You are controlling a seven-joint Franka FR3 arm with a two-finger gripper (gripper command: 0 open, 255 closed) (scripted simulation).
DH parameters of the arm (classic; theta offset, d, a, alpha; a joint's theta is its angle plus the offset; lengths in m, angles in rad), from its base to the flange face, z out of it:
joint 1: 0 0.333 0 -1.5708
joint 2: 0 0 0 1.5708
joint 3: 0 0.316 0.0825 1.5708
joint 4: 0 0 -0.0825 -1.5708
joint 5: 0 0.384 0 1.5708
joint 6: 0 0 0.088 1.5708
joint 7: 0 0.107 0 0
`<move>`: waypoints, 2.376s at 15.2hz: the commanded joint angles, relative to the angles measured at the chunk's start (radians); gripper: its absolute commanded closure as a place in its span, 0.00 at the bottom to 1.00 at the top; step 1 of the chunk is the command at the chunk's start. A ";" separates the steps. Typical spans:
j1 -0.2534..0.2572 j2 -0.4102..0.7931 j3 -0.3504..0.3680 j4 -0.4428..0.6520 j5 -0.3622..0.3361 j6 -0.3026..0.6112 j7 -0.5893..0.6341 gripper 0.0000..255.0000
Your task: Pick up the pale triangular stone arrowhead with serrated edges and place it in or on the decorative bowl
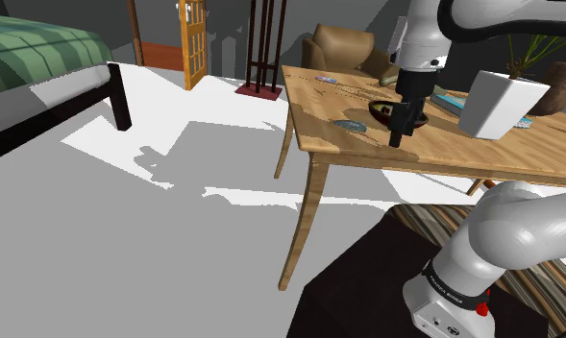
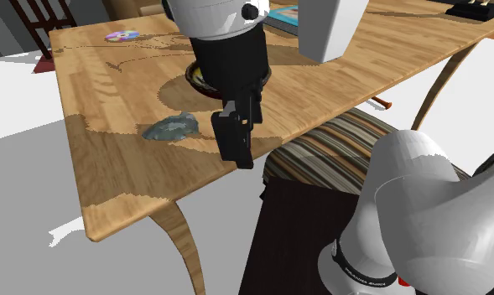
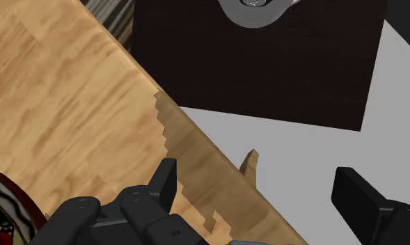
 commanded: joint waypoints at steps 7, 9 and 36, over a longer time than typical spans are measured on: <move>0.006 0.200 -0.052 0.120 -0.037 0.136 -0.110 0.00; 0.009 0.267 -0.066 0.169 -0.043 0.173 -0.145 0.00; 0.018 0.434 -0.101 0.209 -0.046 0.346 -0.235 1.00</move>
